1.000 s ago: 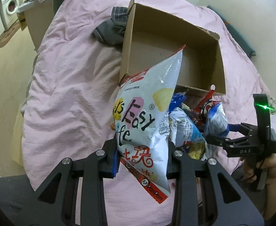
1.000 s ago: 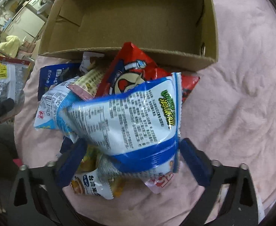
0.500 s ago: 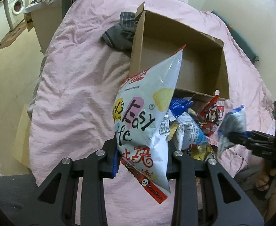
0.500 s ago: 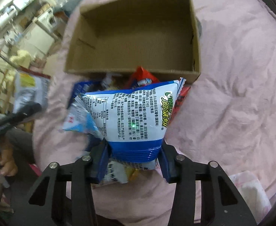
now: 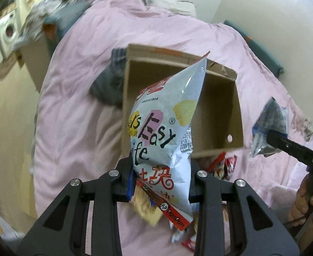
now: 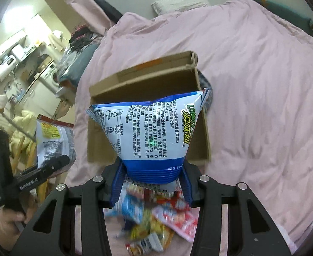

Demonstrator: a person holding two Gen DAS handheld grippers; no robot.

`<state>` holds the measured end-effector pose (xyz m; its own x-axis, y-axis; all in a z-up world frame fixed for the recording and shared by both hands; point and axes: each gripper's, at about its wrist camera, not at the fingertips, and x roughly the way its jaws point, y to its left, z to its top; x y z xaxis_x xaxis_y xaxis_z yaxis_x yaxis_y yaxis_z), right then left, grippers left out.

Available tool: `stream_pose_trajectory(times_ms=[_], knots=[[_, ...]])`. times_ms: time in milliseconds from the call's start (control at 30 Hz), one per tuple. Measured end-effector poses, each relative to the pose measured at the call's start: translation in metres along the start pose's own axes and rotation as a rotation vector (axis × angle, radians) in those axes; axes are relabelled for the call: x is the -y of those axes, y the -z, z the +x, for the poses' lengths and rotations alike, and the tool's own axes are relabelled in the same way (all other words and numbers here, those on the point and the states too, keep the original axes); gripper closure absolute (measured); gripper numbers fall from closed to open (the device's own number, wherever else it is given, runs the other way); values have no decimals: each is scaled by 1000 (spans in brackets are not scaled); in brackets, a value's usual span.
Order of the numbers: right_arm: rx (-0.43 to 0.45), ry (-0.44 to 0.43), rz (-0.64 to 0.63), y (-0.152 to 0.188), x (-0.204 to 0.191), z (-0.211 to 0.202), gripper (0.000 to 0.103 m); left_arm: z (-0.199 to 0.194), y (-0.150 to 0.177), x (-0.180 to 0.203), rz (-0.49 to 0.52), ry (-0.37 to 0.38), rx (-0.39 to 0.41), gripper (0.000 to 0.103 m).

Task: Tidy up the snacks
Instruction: 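Carry both bags over the box and open both tools to drop them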

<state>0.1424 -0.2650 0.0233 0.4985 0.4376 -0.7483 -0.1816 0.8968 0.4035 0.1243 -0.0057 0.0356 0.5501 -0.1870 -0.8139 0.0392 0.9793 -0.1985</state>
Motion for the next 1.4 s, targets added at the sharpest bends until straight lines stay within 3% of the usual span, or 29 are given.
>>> stream_pose_trajectory(times_ms=[267,467,567,733,933,1400], knots=[[44,-21,65,-20,4,32,55,52,-30,24,112,-38,30,74],[-39,32,48,-16,5,76,55,80,-24,19,83,-28,-14,74],[-69,53,43,-17,8,90,55,81,-24,20,123,-79,35,74],[-95,69,32,-17,11,99,55,95,-23,17,113,-77,-15,73],[-105,63,39,-21,6,105,55,95,-20,21,151,-92,23,73],[-119,43,43,-18,6,107,53,94,-17,24,148,-96,31,71]])
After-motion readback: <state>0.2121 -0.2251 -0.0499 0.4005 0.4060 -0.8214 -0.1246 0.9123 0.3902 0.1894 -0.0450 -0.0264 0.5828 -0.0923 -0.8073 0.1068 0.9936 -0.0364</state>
